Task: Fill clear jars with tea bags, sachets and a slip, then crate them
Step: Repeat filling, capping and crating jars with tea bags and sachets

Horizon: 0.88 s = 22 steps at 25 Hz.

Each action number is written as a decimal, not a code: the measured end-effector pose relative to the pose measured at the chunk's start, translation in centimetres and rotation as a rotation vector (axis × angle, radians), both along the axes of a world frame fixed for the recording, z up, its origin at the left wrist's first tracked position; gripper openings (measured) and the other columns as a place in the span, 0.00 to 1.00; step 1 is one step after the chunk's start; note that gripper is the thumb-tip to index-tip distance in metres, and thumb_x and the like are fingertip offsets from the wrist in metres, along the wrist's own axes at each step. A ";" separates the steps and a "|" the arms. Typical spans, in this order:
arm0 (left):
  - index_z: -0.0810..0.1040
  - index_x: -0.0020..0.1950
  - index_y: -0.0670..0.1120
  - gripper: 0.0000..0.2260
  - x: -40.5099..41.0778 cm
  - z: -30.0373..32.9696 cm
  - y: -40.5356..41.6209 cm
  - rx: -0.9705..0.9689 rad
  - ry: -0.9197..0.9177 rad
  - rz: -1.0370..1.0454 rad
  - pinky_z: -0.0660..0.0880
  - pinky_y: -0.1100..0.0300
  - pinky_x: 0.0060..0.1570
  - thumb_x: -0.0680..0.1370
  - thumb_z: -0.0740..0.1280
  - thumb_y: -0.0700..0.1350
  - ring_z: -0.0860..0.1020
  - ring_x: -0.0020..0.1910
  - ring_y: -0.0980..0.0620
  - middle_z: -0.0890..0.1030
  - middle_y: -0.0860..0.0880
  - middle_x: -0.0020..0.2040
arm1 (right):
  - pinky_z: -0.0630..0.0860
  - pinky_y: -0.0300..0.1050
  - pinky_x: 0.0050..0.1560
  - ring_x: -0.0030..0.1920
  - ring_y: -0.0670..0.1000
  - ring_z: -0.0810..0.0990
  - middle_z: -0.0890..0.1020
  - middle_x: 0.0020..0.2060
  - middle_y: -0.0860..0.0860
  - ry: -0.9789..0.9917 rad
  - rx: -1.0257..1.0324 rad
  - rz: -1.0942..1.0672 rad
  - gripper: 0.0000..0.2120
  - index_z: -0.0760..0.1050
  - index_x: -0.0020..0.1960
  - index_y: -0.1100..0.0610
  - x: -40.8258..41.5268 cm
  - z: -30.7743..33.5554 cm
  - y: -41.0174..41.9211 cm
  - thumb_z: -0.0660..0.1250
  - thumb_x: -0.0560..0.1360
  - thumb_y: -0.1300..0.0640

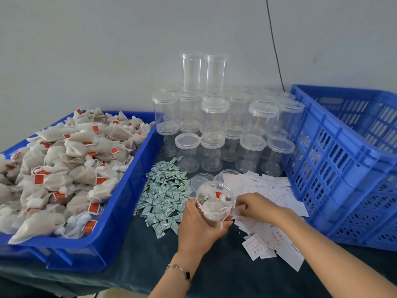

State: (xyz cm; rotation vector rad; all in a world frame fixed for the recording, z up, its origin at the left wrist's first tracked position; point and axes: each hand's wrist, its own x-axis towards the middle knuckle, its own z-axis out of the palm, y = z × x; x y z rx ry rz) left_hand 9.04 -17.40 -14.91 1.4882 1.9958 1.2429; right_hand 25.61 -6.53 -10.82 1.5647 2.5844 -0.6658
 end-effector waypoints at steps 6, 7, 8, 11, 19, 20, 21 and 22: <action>0.63 0.63 0.49 0.41 -0.1 -0.3 0.1 -0.023 -0.017 -0.002 0.74 0.60 0.50 0.58 0.77 0.62 0.74 0.56 0.54 0.71 0.55 0.56 | 0.75 0.43 0.46 0.46 0.49 0.77 0.81 0.45 0.48 0.615 0.643 -0.103 0.08 0.82 0.53 0.56 -1.2 4.1 -2.5 0.64 0.77 0.60; 0.63 0.63 0.49 0.41 -0.1 -0.3 0.1 -0.024 -0.024 -0.003 0.73 0.61 0.49 0.58 0.76 0.63 0.73 0.56 0.55 0.71 0.56 0.55 | 0.74 0.41 0.46 0.46 0.47 0.76 0.81 0.44 0.45 0.565 0.748 0.055 0.09 0.82 0.53 0.54 -1.5 4.7 -3.7 0.64 0.77 0.59; 0.63 0.63 0.49 0.40 -0.1 -0.4 0.1 -0.018 -0.029 -0.006 0.73 0.62 0.48 0.58 0.75 0.63 0.73 0.55 0.55 0.70 0.56 0.54 | 0.74 0.41 0.47 0.47 0.47 0.74 0.81 0.44 0.43 0.432 0.792 0.232 0.11 0.82 0.52 0.51 -1.7 4.8 -4.8 0.61 0.77 0.56; 0.62 0.62 0.50 0.39 -0.1 -0.5 0.1 -0.008 -0.032 -0.014 0.72 0.63 0.45 0.59 0.75 0.63 0.74 0.53 0.56 0.70 0.56 0.53 | 0.65 0.43 0.60 0.57 0.43 0.68 0.80 0.52 0.37 0.155 0.578 0.355 0.24 0.81 0.53 0.47 -1.7 4.3 -6.3 0.47 0.79 0.41; 0.63 0.61 0.57 0.40 1.7 5.2 1.0 0.177 -0.164 -0.080 0.77 0.66 0.46 0.55 0.78 0.63 0.76 0.53 0.61 0.72 0.59 0.55 | 0.67 0.35 0.47 0.43 0.42 0.73 0.75 0.40 0.39 0.494 0.542 0.146 0.09 0.80 0.45 0.55 0.3 8.9 -6.4 0.64 0.78 0.54; 0.64 0.63 0.54 0.42 2.6 7.1 1.6 0.257 -0.151 -0.121 0.76 0.69 0.46 0.56 0.79 0.61 0.75 0.55 0.62 0.71 0.58 0.57 | 0.68 0.34 0.44 0.41 0.43 0.74 0.74 0.40 0.40 0.529 0.548 0.152 0.09 0.80 0.43 0.56 1.4 10.7 -6.5 0.64 0.78 0.55; 0.65 0.65 0.51 0.42 3.4 9.1 2.3 0.346 -0.144 -0.168 0.75 0.71 0.47 0.57 0.80 0.60 0.73 0.57 0.61 0.69 0.56 0.58 | 0.69 0.34 0.43 0.40 0.43 0.75 0.74 0.41 0.40 0.554 0.540 0.163 0.08 0.79 0.43 0.55 2.6 12.9 -6.7 0.65 0.77 0.54; 0.65 0.66 0.50 0.43 4.6 11.5 2.9 0.431 -0.153 -0.228 0.75 0.69 0.49 0.57 0.80 0.59 0.72 0.58 0.59 0.67 0.55 0.59 | 0.71 0.33 0.44 0.41 0.43 0.76 0.74 0.43 0.39 0.553 0.542 0.180 0.08 0.79 0.43 0.53 4.3 15.1 -6.9 0.65 0.76 0.51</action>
